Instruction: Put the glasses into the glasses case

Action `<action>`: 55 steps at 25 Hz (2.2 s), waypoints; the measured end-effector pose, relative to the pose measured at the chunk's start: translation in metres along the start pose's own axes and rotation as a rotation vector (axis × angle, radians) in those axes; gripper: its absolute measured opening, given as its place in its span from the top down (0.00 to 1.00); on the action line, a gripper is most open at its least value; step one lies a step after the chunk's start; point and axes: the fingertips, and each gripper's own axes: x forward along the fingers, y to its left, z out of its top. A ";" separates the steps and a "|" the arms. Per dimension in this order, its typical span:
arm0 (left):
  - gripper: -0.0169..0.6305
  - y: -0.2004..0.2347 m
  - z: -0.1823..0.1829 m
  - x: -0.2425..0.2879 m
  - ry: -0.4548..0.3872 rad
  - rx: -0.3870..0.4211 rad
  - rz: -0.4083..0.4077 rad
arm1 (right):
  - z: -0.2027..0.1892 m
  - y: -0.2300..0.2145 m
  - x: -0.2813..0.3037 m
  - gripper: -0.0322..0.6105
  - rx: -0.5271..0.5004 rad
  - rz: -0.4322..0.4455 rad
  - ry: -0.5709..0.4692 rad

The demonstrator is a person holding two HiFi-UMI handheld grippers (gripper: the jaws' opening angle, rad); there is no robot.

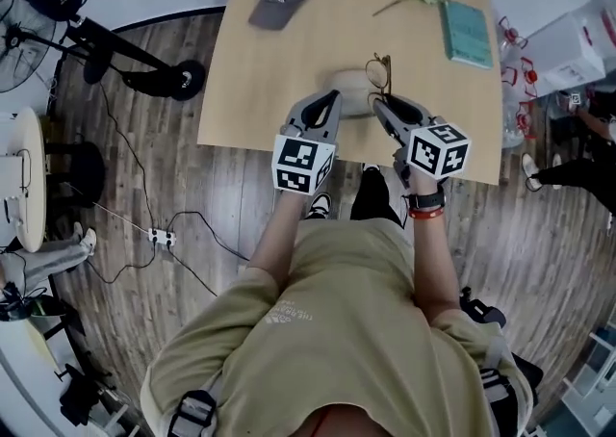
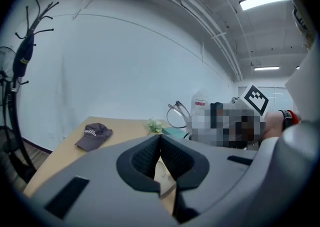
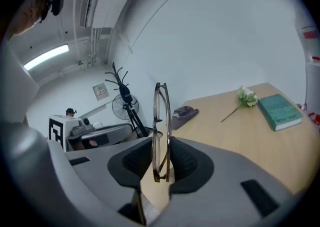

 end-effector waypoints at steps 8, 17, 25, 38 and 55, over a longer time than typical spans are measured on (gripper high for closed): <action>0.94 0.029 -0.019 0.028 0.045 -0.052 0.114 | -0.009 -0.018 0.039 0.77 -0.052 0.176 0.191; 0.94 0.051 -0.031 0.035 0.067 -0.097 0.178 | -0.013 -0.023 0.065 0.78 -0.236 0.372 0.444; 0.94 0.068 -0.041 0.037 0.089 -0.122 0.227 | -0.017 -0.036 0.085 0.79 -0.370 0.551 0.701; 0.94 0.077 -0.048 0.041 0.134 -0.115 0.243 | -0.071 -0.061 0.099 0.79 -0.475 0.724 1.153; 0.94 0.096 -0.072 0.064 0.200 -0.175 0.246 | -0.118 -0.115 0.134 0.79 -0.528 0.728 1.387</action>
